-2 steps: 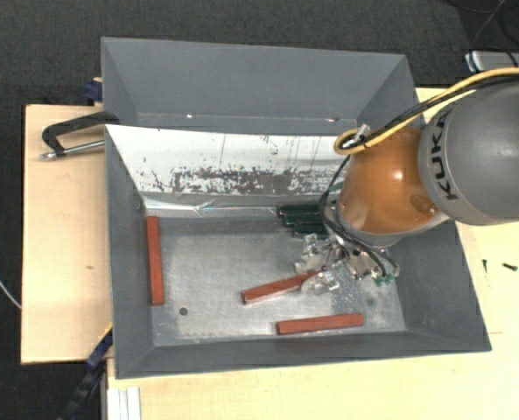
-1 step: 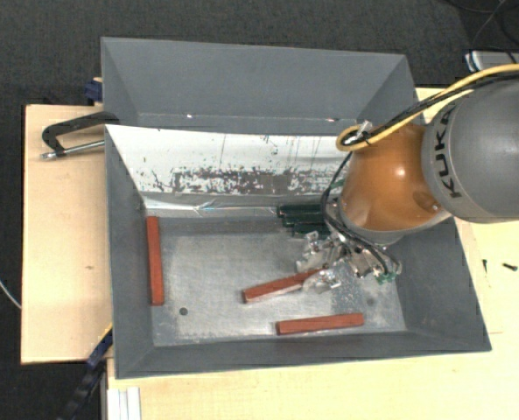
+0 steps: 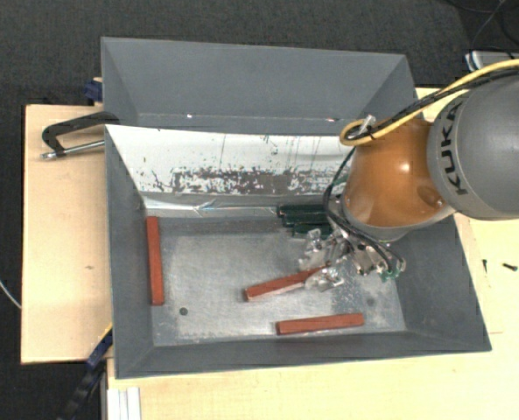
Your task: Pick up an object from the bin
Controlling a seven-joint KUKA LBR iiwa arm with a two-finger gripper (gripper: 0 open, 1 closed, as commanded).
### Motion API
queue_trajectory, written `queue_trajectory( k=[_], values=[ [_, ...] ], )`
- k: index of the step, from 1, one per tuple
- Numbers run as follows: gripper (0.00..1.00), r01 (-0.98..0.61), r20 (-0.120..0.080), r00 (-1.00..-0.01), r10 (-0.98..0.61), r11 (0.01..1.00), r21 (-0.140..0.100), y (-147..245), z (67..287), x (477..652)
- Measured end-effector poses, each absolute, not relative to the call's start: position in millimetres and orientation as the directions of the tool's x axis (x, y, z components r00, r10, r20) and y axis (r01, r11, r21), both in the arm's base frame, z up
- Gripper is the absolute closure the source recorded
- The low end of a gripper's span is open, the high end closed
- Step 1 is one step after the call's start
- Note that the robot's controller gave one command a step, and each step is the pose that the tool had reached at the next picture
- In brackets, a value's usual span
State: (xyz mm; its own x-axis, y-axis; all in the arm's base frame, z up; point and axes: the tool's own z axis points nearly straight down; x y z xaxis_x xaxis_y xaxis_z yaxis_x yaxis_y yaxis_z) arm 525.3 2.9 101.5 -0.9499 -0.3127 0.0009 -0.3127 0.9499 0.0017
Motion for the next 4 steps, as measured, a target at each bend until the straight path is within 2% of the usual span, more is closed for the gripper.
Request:
queue_trajectory(
  k=[2,4],
  values=[
    [1.00,-0.313,-0.004,-0.950,-0.313,0.950,0.000,3.0,139.7,526.5],
    [1.00,-0.313,-0.007,-0.950,-0.313,0.950,-0.001,3.0,162.2,527.5]
  ],
)
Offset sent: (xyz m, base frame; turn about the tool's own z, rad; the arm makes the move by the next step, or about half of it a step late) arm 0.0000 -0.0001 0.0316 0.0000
